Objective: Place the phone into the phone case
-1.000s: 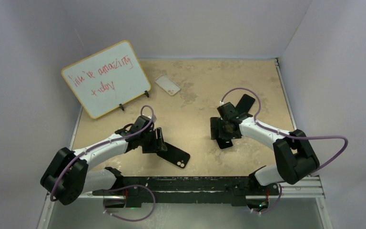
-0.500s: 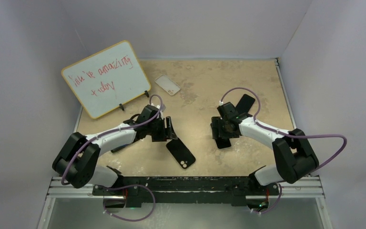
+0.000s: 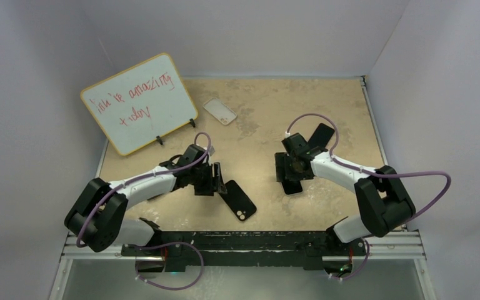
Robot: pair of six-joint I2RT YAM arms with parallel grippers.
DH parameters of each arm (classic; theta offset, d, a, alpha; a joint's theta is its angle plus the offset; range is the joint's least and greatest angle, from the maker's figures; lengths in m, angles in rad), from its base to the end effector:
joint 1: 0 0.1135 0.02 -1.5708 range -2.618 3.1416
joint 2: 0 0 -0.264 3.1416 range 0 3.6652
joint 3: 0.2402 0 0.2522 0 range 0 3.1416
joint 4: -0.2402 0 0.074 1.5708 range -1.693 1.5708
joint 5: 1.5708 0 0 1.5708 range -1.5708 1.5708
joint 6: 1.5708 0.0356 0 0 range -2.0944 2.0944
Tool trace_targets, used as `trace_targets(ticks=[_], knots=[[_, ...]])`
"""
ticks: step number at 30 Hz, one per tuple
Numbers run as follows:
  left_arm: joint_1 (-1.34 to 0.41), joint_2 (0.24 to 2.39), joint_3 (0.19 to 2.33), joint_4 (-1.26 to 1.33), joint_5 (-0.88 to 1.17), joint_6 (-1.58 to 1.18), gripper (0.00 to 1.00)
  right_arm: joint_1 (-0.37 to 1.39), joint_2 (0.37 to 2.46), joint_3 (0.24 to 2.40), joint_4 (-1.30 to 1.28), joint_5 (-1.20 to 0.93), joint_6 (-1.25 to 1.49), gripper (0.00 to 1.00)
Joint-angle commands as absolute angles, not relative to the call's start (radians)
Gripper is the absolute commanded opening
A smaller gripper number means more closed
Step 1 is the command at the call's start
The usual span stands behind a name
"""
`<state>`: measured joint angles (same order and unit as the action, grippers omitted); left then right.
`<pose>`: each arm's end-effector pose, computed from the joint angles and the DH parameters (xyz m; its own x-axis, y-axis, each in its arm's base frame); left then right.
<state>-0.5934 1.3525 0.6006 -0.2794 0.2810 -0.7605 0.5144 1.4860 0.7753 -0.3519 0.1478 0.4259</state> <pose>0.1920 -0.1414 0.1549 -0.9671 -0.1465 -0.2082 -0.0155 0.8501 -0.5265 0.2425 0.1310 0.1668 -0.8679 -0.0211 -0.4963 -0.0721 0.9939 0.0839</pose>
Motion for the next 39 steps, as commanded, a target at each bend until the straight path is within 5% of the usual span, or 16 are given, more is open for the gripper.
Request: trace_targets(ticks=[1, 11, 18, 29, 35, 39], knots=[[-0.600, 1.371, 0.603, -0.252, 0.288, -0.766, 0.57, 0.529, 1.525, 0.813, -0.372, 0.194, 0.429, 0.88], [-0.604, 1.458, 0.638, -0.186, 0.288, -0.762, 0.47, 0.535, 1.552, 0.806, -0.363, 0.206, 0.435, 0.76], [-0.604, 1.531, 0.735, -0.217, 0.261, -0.725, 0.29, 0.537, 1.503, 0.788, -0.345, 0.139, 0.443, 0.65], [-0.597, 1.606, 0.865, -0.255, 0.184, -0.709, 0.05, 0.549, 1.467, 0.758, -0.314, 0.087, 0.476, 0.61], [-0.567, 1.590, 0.891, -0.271, 0.203, -0.695, 0.06, 0.570, 1.435, 0.743, -0.309, 0.070, 0.506, 0.58], [-0.564, 1.542, 0.885, -0.292, 0.218, -0.664, 0.25, 0.602, 1.396, 0.732, -0.292, 0.055, 0.540, 0.56]])
